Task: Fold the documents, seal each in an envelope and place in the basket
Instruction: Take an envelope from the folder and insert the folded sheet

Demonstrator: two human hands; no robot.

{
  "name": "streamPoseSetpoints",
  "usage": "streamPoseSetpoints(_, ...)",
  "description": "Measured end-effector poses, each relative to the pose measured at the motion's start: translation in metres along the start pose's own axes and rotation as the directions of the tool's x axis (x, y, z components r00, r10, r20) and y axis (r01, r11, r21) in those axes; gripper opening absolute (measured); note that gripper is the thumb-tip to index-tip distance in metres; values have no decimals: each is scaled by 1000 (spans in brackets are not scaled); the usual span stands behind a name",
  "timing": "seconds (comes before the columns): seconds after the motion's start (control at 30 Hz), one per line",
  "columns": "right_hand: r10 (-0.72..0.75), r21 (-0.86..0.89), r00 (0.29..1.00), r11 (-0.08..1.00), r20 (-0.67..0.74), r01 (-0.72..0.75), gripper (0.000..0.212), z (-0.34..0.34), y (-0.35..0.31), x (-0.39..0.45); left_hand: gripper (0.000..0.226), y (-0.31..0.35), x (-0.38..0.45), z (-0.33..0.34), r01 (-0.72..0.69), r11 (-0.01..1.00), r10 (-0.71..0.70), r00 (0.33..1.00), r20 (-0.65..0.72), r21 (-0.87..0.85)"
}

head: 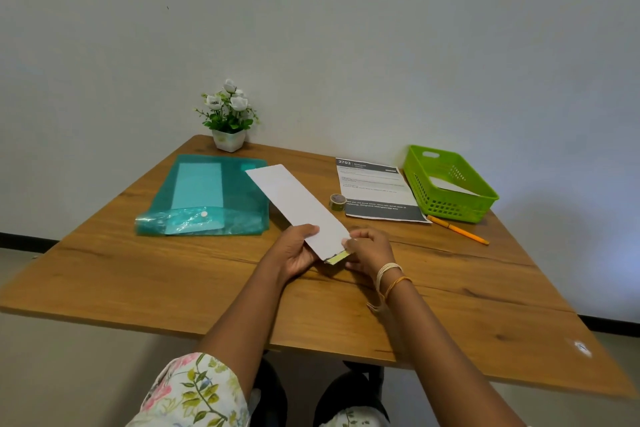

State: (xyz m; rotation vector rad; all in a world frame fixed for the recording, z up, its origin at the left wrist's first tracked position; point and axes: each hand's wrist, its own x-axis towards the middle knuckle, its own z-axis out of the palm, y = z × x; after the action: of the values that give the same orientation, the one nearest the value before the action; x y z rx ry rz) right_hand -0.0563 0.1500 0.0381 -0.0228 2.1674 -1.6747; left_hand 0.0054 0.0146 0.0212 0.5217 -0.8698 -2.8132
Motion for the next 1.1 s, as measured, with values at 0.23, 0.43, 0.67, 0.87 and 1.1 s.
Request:
streamPoseSetpoints(0.23, -7, 200, 999, 980, -31, 13, 7, -17, 8, 1, 55, -11, 6, 6, -86, 985, 92, 995, -34, 150)
streamPoseSetpoints(0.43, -90, 305, 979, 952, 184, 30, 41, -34, 12, 3, 90, -23, 6, 5, -239, 588, 578, 792, -195, 772)
streamPoseSetpoints(0.67, -386, -181, 920, 902, 62, 391, 16, -40, 32, 20, 37, -40, -7, 2, -91, -125, 583, 799, 147, 988)
streamPoseSetpoints(0.87, -445, -305, 896, 852, 10, 426, 17, -31, 32, 24, 49, -43, -7, 2, -45, -404, 476, 843, 252, 914)
streamPoseSetpoints(1.1, -395, -282, 918, 886, -44, 368, 27, -30, 35, 26, 57, -44, -13, 6, -36, -443, 453, 853, 258, 896)
